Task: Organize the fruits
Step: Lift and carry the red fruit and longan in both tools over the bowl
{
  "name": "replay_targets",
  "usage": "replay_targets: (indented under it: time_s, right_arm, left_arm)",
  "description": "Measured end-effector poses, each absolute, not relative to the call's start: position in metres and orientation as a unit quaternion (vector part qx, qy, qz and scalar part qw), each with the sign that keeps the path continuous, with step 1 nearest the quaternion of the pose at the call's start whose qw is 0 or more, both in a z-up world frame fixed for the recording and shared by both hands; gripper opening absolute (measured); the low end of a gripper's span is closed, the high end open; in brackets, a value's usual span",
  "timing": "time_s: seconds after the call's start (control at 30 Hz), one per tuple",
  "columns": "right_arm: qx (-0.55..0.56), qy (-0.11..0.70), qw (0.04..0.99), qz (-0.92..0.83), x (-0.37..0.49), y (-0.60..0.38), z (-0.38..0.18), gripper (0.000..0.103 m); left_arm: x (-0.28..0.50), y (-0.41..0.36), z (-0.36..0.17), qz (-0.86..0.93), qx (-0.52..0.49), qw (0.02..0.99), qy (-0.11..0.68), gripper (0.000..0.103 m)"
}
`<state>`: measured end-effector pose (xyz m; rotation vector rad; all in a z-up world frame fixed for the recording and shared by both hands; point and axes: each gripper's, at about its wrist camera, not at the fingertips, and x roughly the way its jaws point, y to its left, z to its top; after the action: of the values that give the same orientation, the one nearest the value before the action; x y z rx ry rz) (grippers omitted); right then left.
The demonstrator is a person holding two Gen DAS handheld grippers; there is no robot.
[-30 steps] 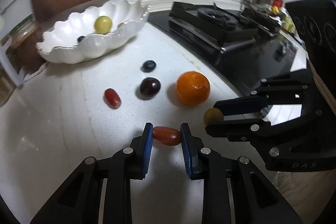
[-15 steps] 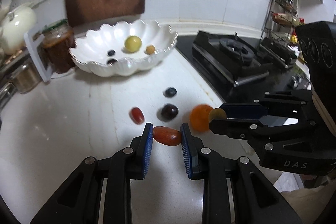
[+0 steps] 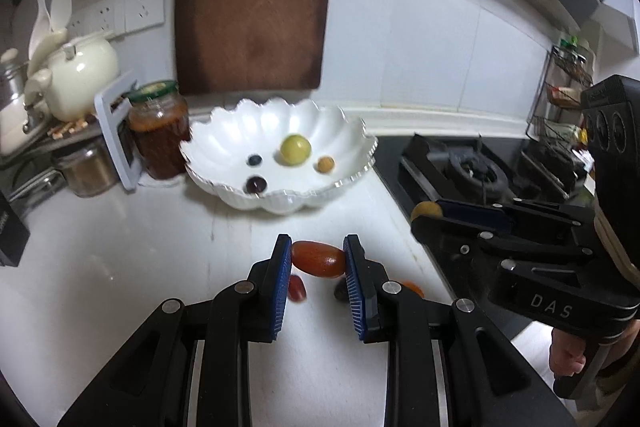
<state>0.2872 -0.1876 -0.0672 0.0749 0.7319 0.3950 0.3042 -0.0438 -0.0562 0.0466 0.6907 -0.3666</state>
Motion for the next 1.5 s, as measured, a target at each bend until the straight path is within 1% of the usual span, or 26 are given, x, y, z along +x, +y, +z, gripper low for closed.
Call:
replay_targets:
  time_s: [0.33, 0.67, 0.83, 1.17, 1.5]
  right_arm:
    - [0.051, 0.31, 0.933, 0.176, 0.322, -0.194, -0.044, 0.025]
    - [0.074, 0.293, 0.94, 0.159, 0.359, -0.203, -0.03, 0.025]
    - [0.077, 0.3, 0.939, 0.149, 0.378, -0.205, -0.028, 0.025]
    - [0.085, 0.348, 0.925, 0.124, 0.421, -0.208, -0.043, 0.025]
    - [0.061, 0.371, 0.922, 0.093, 0.462, -0.212, -0.047, 0.025]
  left_arm:
    - [0.334, -0.041, -0.032, -0.151, 0.011, 0.94, 0.305, 0.027]
    - [0.366, -0.042, -0.011, -0.137, 0.012, 0.95, 0.28, 0.027]
    - [0.383, -0.044, -0.005, -0.133, 0.012, 0.952, 0.276, 0.027]
    - [0.422, -0.042, -0.006, -0.132, 0.007, 0.948, 0.29, 0.027]
    - [0.468, -0.042, -0.021, -0.128, -0.003, 0.935, 0.33, 0.027]
